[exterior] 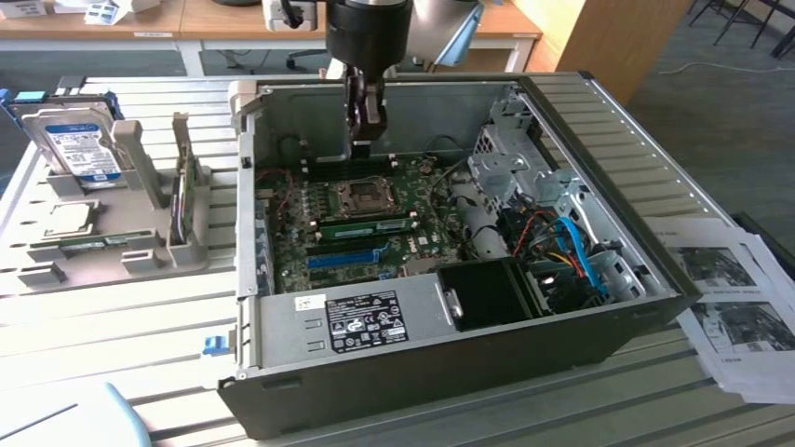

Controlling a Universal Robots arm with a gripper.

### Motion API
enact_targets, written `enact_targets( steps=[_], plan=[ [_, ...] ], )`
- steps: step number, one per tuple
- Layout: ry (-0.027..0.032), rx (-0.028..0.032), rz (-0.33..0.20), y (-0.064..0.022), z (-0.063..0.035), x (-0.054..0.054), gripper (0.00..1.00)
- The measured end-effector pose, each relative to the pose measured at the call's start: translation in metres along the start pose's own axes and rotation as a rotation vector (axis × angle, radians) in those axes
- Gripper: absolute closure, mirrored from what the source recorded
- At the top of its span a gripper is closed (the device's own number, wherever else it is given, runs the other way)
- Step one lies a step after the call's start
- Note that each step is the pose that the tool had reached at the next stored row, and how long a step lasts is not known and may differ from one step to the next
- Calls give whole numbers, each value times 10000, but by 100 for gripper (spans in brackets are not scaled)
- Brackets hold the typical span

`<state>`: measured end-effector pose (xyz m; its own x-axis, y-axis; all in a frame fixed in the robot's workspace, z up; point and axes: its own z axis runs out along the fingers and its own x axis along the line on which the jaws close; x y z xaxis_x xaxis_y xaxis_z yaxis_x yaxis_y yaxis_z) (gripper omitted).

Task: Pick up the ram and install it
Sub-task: 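Press down the ram until it locks into place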

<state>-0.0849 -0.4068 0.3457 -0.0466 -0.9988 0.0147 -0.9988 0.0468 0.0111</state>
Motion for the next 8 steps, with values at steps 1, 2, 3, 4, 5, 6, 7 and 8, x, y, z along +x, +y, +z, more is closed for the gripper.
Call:
enact_targets(
  steps=[1, 2, 3, 4, 5, 6, 7, 8],
  plan=[
    [-1, -3, 176, 0, 0, 0, 91],
    [-4, -5, 354, 0, 1, 0, 91],
    [-6, -8, 528, 0, 1, 0, 91],
    [-7, -10, 707, 0, 1, 0, 91],
    [-9, -13, 887, 0, 1, 0, 91],
    [-12, -16, 1084, 0, 1, 0, 91],
    [-14, -18, 1264, 0, 2, 0, 91],
    [-17, -21, 1444, 0, 2, 0, 91]
  ],
)
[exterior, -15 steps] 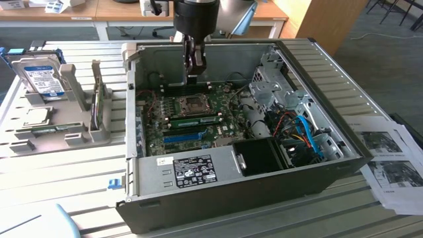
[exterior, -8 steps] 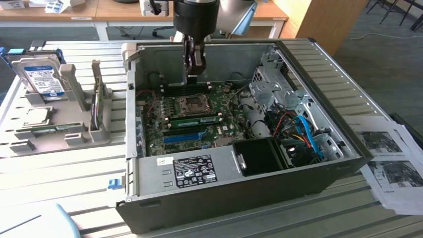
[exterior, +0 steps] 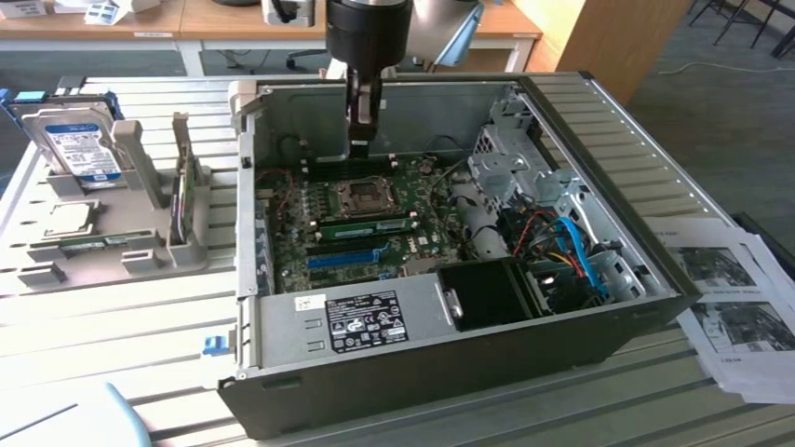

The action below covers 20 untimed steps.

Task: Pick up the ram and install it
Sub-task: 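Press down the ram until it locks into place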

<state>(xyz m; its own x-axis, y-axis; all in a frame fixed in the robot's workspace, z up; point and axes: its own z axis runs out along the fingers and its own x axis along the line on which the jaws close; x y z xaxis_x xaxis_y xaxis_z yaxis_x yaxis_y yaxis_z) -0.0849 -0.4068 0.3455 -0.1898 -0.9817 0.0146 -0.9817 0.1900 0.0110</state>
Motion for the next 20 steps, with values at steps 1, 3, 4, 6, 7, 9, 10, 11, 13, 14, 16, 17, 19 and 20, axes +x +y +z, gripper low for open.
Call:
enact_targets(
  steps=[1, 3, 4, 6, 7, 9, 10, 11, 13, 14, 16, 17, 19, 20],
  plan=[
    [-2, -3, 179, 0, 0, 0, 91],
    [-6, -8, 539, 0, 1, 0, 91],
    [-8, -11, 719, 0, 1, 0, 91],
    [-12, -17, 1091, 0, 1, 0, 91],
    [-14, -19, 1267, 0, 1, 0, 91],
    [-17, -24, 1626, 0, 2, 0, 91],
    [-19, -27, 1805, 0, 2, 0, 91],
    [-21, -29, 1985, 0, 3, 0, 91],
    [-26, -35, 2356, 0, 3, 0, 91],
    [-28, -37, 2536, 0, 4, 0, 91],
    [-32, -42, 2895, 0, 4, 0, 91],
    [-33, -46, 3073, 0, 4, 0, 91],
    [-37, -51, 3436, 0, 5, 0, 91],
    [-40, -53, 3608, 0, 5, 0, 91]
  ],
)
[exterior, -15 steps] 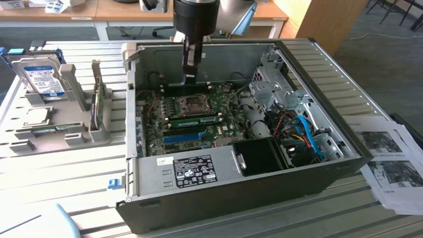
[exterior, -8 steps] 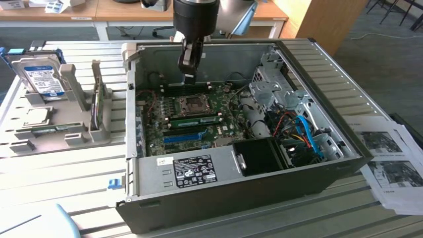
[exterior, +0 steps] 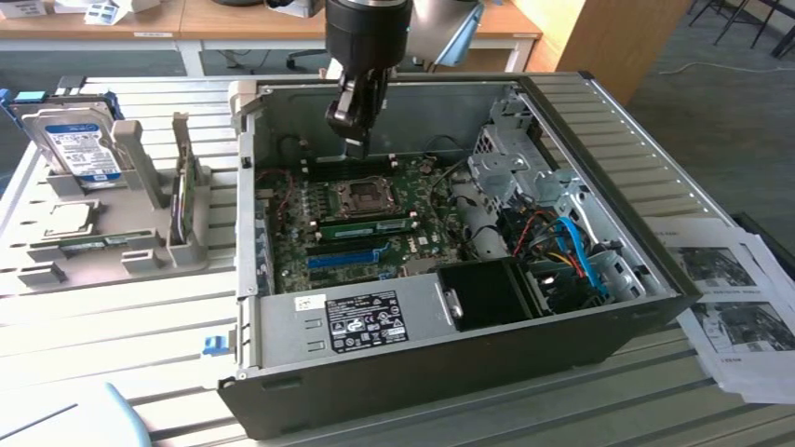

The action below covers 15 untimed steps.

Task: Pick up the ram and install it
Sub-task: 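Press down the ram until it locks into place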

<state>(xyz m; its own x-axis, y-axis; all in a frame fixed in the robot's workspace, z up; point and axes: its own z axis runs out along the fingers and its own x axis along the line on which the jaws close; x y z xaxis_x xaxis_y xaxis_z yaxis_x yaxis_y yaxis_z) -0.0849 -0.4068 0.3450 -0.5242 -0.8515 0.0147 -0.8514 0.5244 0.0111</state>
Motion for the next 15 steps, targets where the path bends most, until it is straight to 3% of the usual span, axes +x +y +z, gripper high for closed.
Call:
enact_targets(
  steps=[15],
  plan=[
    [-28, -38, 2607, 0, 3, 0, 91]
  ],
)
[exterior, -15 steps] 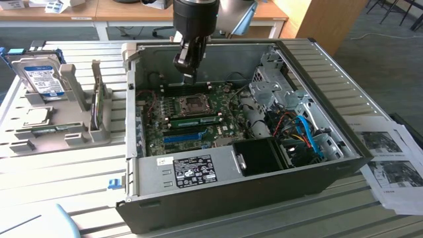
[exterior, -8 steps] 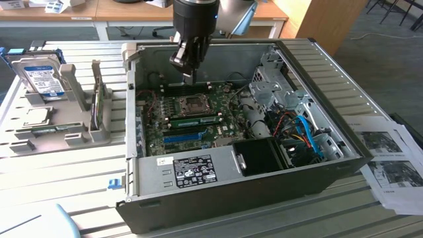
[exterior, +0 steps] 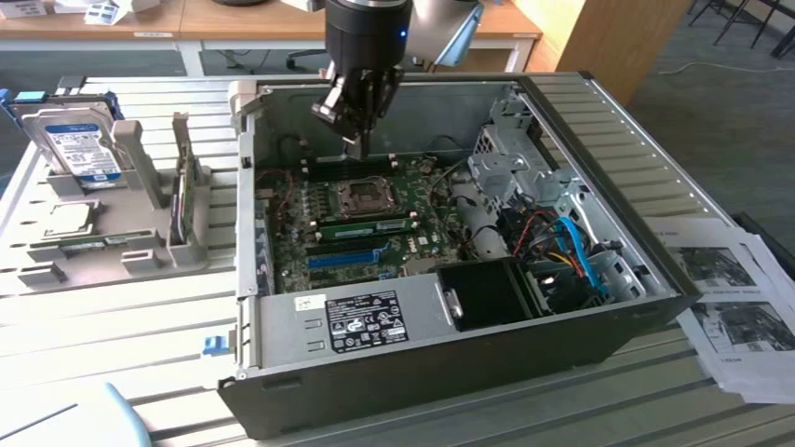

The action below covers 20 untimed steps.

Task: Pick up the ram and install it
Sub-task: 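Press down the ram until it locks into place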

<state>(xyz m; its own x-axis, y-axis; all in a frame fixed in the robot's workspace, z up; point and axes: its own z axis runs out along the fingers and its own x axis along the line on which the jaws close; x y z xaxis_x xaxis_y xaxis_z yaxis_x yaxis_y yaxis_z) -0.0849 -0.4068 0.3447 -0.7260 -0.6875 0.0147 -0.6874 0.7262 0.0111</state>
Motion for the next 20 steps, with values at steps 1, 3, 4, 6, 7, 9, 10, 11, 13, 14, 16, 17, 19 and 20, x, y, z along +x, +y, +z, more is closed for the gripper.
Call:
enact_targets(
  steps=[1, 3, 4, 6, 7, 9, 10, 11, 13, 14, 16, 17, 19, 20],
  plan=[
    [-2, -3, 170, 0, 0, 0, 91],
    [-6, -8, 527, 0, 1, 0, 91],
    [-8, -11, 698, 0, 1, 0, 91],
    [-11, -15, 1041, 0, 1, 0, 91],
    [-14, -18, 1209, 0, 1, 0, 91],
    [-17, -23, 1556, 0, 1, 0, 91],
    [-19, -25, 1722, 0, 2, 0, 91],
    [-21, -28, 1890, 0, 2, 0, 91],
    [-25, -33, 2224, 0, 2, 0, 91],
    [-27, -35, 2398, 0, 2, 0, 91],
    [-30, -40, 2724, 0, 2, 0, 91],
    [-32, -43, 2889, 0, 3, 0, 91],
    [-36, -47, 3223, 0, 3, 0, 91],
    [-38, -50, 3397, 0, 3, 0, 91]
  ],
)
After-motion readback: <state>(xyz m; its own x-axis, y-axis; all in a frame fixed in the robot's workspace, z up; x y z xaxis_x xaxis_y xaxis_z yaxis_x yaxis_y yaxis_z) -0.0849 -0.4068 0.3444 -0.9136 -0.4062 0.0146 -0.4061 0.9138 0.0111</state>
